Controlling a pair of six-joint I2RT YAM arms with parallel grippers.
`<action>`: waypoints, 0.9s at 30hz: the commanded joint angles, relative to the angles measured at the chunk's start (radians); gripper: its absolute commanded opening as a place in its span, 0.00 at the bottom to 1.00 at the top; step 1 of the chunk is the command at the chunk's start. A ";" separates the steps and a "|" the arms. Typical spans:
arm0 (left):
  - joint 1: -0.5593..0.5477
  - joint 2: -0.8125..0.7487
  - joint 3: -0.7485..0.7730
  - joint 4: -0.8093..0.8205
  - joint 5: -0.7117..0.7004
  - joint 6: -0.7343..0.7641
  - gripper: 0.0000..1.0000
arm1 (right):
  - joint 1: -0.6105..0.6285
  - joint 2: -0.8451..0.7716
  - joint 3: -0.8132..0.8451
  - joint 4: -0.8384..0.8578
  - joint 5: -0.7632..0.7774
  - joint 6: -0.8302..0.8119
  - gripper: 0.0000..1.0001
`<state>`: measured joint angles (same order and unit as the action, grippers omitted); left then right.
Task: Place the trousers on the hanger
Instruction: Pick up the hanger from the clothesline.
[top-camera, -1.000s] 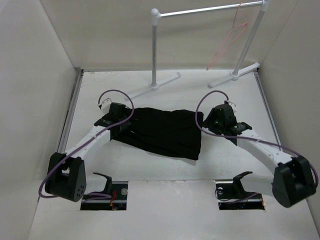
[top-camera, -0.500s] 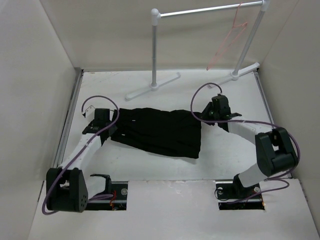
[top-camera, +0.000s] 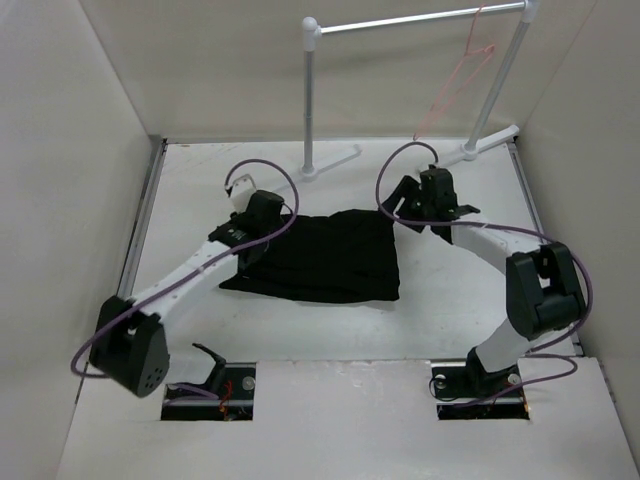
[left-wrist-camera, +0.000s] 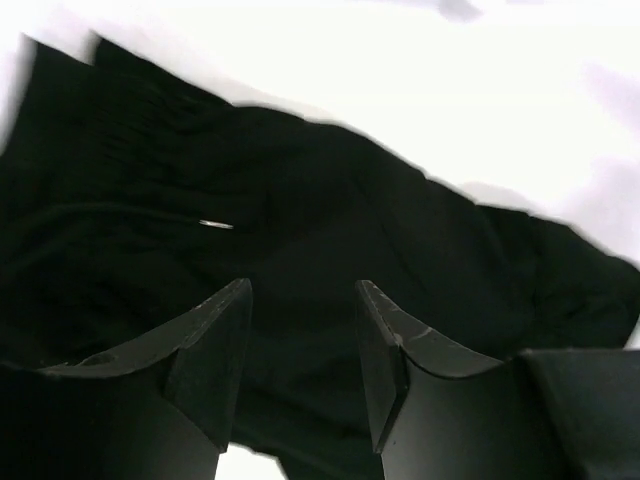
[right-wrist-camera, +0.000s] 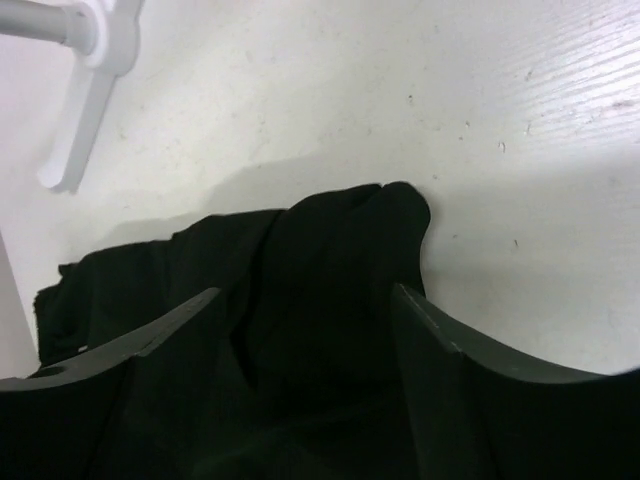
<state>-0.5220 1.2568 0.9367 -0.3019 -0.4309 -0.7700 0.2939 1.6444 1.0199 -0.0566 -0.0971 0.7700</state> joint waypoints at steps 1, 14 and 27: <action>0.007 0.088 -0.016 0.076 -0.042 -0.055 0.43 | -0.003 -0.144 0.002 -0.049 0.032 -0.041 0.76; 0.313 -0.105 -0.406 0.139 0.058 -0.012 0.44 | -0.072 -0.381 0.328 -0.290 0.036 -0.166 0.21; 0.353 -0.373 -0.242 -0.031 0.165 0.078 0.55 | -0.223 0.078 0.979 -0.437 -0.033 -0.181 0.66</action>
<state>-0.1623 0.8864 0.6006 -0.2974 -0.2882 -0.7479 0.0757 1.6543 1.9133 -0.4389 -0.0834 0.6052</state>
